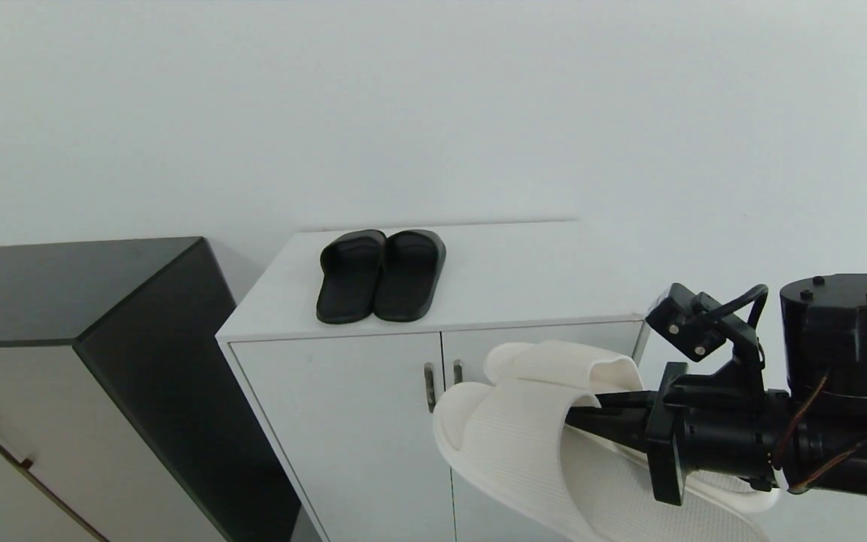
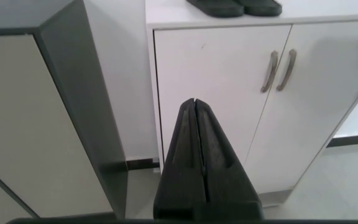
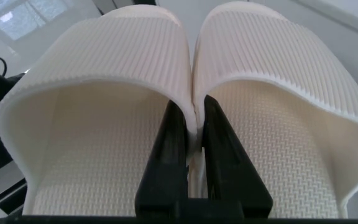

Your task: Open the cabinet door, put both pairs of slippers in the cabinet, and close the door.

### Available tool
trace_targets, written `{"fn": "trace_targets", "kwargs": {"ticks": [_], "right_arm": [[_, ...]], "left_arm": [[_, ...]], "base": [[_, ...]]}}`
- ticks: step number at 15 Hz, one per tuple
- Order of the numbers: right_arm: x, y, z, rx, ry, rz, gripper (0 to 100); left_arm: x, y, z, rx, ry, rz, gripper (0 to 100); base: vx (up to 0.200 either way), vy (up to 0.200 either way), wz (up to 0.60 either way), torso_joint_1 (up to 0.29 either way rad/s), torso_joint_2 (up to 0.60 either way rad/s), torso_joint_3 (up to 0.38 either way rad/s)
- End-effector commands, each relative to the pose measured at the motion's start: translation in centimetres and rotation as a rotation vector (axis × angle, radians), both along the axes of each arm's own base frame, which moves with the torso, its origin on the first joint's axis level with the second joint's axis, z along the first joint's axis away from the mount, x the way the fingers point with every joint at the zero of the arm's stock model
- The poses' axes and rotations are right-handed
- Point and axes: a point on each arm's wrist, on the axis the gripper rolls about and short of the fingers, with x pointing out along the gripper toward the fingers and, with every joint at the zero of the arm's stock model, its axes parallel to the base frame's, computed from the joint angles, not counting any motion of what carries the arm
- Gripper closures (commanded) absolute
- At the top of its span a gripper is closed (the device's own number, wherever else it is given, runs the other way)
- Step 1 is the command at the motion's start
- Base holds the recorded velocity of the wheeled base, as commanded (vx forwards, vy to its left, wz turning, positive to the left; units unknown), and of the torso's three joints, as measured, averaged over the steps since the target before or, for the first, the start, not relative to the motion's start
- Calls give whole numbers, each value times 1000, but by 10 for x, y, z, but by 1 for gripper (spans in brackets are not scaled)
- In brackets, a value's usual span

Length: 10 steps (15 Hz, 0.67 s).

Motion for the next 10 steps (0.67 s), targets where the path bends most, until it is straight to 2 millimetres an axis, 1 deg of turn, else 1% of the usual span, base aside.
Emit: {"fn": "trace_targets", "kwargs": {"ticks": [1, 10], "right_arm": [[0, 1, -1, -2, 3, 1, 100], [1, 1, -7, -18, 22, -1, 100]], "left_arm": [[0, 0, 0, 0, 1, 1, 100], [0, 0, 0, 0, 0, 1, 100]], "base": [[0, 0, 0, -217, 505, 281], [0, 0, 0, -209, 518, 307]]}}
